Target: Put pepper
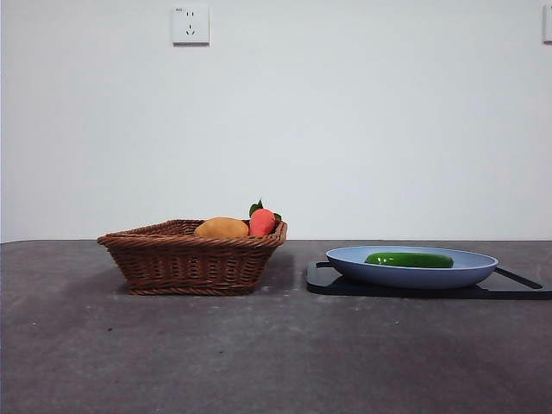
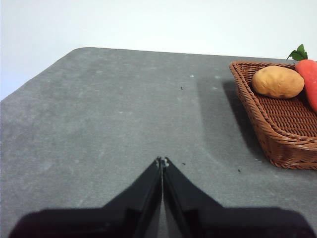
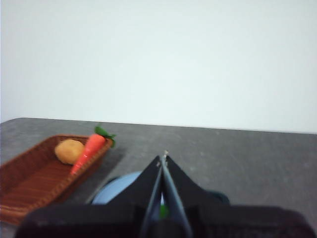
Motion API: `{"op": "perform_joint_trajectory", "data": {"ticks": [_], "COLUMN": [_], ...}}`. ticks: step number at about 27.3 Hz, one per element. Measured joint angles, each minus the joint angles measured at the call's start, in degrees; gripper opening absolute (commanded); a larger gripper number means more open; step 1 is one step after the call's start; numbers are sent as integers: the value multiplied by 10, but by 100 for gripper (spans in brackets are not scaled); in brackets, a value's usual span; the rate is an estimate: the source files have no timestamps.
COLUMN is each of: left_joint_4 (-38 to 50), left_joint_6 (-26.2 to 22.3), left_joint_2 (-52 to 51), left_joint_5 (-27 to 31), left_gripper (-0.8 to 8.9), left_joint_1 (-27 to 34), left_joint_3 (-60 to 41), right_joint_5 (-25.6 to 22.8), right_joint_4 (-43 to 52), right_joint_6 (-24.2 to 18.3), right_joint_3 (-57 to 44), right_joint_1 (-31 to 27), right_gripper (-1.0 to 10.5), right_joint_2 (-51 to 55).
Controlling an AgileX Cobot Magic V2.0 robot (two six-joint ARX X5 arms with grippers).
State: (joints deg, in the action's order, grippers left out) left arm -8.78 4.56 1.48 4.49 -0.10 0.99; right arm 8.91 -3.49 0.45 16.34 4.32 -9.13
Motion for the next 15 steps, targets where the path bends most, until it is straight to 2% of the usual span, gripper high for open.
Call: {"op": "perform_joint_trajectory", "data": {"ticks": [9,15], "left_joint_4": [0,0], "left_joint_6": [0,0], "left_joint_2": [0,0], "left_joint_5": [0,0], "left_gripper": [8,8], "left_joint_1": [0,0], "left_joint_3": [0,0], "right_joint_5": [-2,-2], "right_joint_4": [16,-10], "right_joint_6": [26,35], "right_joint_3": [-127,-158], "right_joint_1": [6,6], "right_gripper": [11,11], "right_joint_2": [65,82]}}
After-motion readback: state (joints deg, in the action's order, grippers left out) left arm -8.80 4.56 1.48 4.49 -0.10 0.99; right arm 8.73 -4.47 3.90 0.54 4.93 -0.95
